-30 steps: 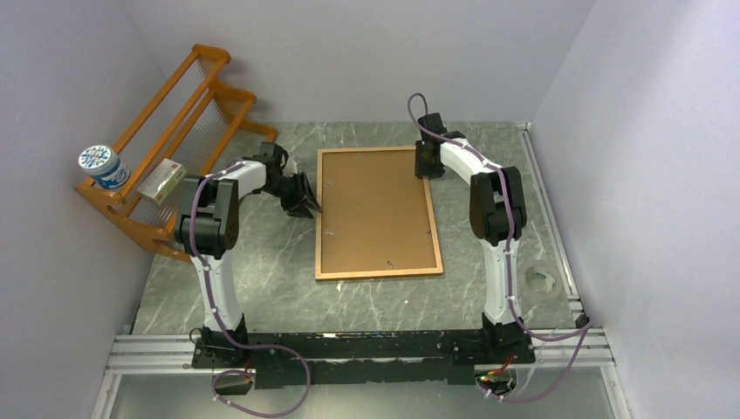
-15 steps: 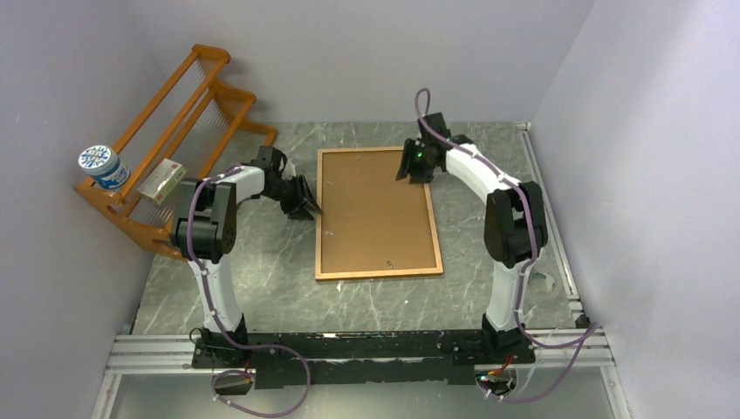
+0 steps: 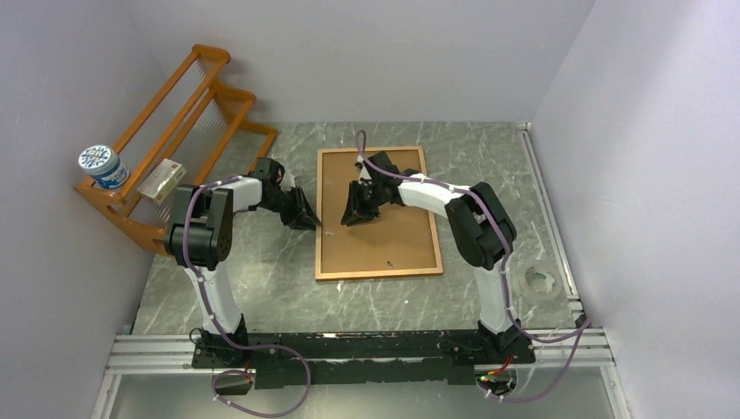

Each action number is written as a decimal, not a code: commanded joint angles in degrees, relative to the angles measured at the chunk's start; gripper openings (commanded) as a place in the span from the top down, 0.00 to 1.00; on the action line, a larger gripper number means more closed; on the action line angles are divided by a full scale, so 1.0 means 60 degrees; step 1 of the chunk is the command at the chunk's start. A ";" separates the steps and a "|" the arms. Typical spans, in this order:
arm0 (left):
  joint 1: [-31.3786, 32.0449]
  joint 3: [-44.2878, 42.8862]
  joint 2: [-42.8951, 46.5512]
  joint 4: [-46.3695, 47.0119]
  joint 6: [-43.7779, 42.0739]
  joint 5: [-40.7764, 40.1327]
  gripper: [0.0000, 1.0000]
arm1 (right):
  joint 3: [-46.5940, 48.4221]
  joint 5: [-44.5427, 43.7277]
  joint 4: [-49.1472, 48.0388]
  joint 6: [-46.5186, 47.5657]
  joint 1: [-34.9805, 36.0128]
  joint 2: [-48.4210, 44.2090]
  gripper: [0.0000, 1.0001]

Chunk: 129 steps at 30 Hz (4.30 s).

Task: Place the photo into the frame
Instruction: Install the photo frame at the center of the board.

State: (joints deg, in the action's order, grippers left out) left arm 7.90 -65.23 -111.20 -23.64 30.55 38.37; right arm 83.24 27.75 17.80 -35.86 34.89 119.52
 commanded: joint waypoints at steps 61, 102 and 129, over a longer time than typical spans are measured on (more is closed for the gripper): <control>0.0087 -0.1866 -0.0368 -0.0689 0.0154 -0.0530 0.57 | 0.0864 -0.2517 -0.1493 -0.0655 -0.0291 -0.0517 0.55; -0.0044 -0.3276 -0.2232 -0.1612 -0.1536 -0.0933 0.78 | 0.5000 0.0468 -0.1886 0.0032 -0.0487 0.4217 0.63; 0.0060 -0.4163 -0.3065 -0.3284 -0.1983 -0.2420 0.82 | 0.4747 0.1361 -0.3709 -0.2096 -0.0437 0.4855 0.64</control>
State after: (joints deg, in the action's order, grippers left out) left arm 7.86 -91.29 -125.25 -38.94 22.52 34.22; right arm 112.64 34.61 -0.69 -44.93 30.46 145.91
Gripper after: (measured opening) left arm 0.188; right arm 0.361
